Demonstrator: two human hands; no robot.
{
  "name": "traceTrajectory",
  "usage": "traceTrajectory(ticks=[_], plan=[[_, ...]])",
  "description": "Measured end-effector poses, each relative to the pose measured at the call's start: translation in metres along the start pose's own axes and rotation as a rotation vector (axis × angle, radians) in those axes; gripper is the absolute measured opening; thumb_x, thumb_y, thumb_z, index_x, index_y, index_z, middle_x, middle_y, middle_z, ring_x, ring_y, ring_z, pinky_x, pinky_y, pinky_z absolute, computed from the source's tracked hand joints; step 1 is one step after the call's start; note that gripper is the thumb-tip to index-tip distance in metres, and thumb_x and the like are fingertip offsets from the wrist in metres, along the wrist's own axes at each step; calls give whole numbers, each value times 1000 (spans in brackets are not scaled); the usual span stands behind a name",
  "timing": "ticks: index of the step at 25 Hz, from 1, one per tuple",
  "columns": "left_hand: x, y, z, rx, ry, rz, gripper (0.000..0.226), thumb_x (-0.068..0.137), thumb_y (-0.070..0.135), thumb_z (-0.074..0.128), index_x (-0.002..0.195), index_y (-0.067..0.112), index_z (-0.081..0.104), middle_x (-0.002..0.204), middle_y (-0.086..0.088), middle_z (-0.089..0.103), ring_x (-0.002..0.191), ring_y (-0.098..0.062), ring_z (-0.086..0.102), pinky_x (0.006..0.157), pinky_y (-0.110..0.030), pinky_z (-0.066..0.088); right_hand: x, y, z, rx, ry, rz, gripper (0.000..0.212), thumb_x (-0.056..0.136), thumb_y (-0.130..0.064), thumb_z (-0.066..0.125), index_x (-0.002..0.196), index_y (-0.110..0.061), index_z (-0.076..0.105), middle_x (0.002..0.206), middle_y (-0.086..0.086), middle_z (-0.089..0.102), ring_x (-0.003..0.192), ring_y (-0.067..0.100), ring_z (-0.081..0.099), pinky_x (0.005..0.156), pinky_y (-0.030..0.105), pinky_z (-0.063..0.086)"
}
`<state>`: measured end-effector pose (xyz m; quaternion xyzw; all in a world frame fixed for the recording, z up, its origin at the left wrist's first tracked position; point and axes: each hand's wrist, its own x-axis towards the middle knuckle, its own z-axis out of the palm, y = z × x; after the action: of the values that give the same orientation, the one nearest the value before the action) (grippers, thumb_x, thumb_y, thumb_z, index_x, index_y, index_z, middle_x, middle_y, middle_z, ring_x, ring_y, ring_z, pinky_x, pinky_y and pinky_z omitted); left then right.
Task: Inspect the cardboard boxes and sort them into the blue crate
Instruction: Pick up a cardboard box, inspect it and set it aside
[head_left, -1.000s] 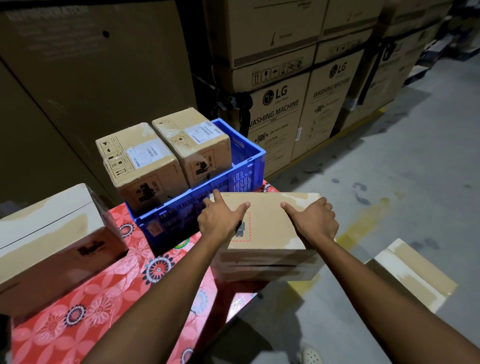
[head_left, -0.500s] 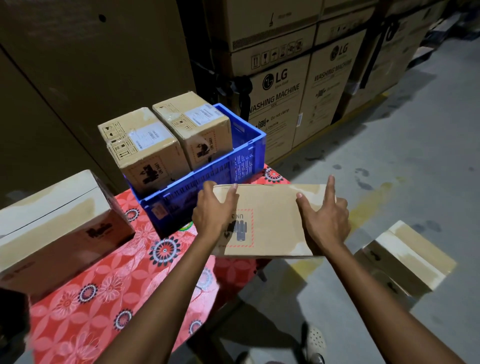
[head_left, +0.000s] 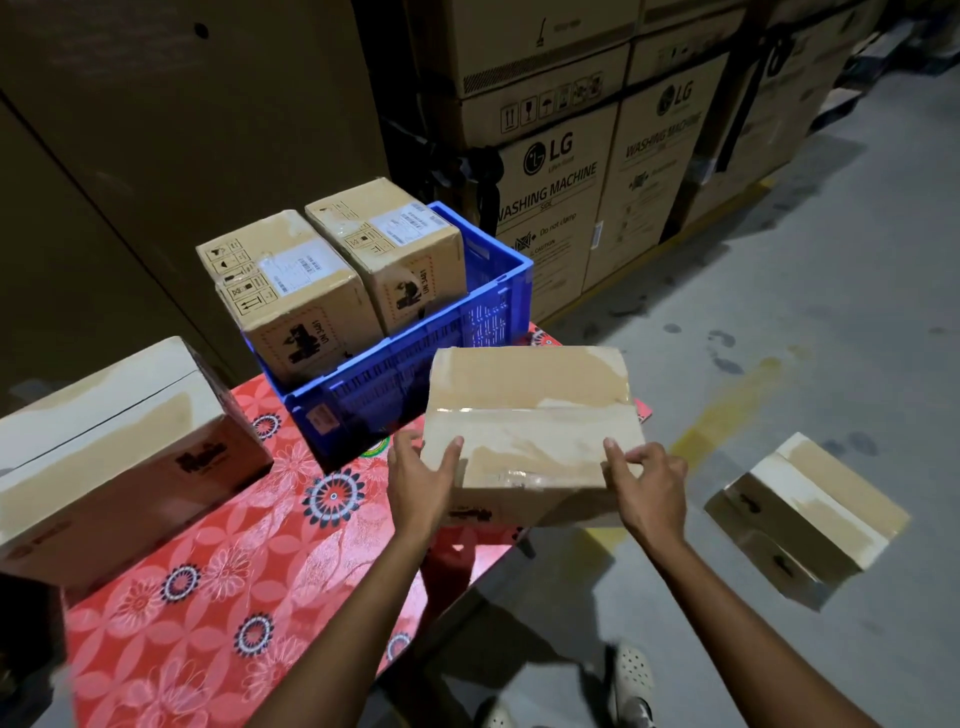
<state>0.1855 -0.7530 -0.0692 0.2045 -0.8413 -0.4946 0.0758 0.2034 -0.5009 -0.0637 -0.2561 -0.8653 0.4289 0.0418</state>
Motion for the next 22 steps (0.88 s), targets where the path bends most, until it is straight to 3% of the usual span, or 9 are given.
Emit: traceTrajectory(ticks=[3, 5, 7, 10, 14, 22], plan=[[7, -3, -1, 124, -105, -2, 69, 88, 49, 73, 140, 14, 43, 138, -12, 51, 124, -32, 53, 86, -34, 40, 5, 6, 6, -105, -16, -5, 48, 93, -56, 62, 115, -13, 58, 133, 17, 46, 112, 39, 59, 84, 36, 42], [22, 6, 1, 218, -179, 16, 91, 84, 54, 75, 152, 14, 29, 148, -15, 41, 132, -35, 47, 95, -39, 43, 15, -4, 11, -205, -33, -55, 62, 90, -61, 65, 129, -13, 54, 141, 19, 42, 123, 42, 53, 95, 43, 46], [35, 16, 8, 340, -240, 48, 108, 79, 62, 75, 158, 16, 18, 150, -16, 34, 136, -36, 43, 100, -44, 44, 25, -18, 18, -351, -95, -88, 82, 86, -69, 63, 147, -17, 42, 155, 18, 30, 135, 44, 41, 105, 52, 43], [42, 20, 24, 527, -349, 23, 122, 74, 75, 70, 162, 23, 3, 159, -16, 18, 142, -40, 33, 103, -50, 43, 33, -27, 29, -529, -173, -58, 106, 80, -81, 57, 159, -22, 20, 166, 16, 9, 141, 44, 32, 109, 55, 37], [42, 16, 34, 658, -371, 3, 127, 72, 81, 65, 162, 28, -7, 166, -14, 0, 147, -41, 21, 105, -53, 42, 36, -22, 35, -580, -170, -53, 115, 77, -86, 56, 163, -22, 14, 170, 14, -2, 144, 43, 29, 110, 54, 34], [44, 18, 35, 686, -390, -3, 128, 73, 80, 66, 160, 28, -13, 166, -17, -2, 148, -44, 19, 109, -58, 40, 38, -27, 34, -577, -206, -5, 118, 76, -83, 62, 163, -24, 8, 170, 15, -5, 147, 43, 25, 113, 57, 32]])
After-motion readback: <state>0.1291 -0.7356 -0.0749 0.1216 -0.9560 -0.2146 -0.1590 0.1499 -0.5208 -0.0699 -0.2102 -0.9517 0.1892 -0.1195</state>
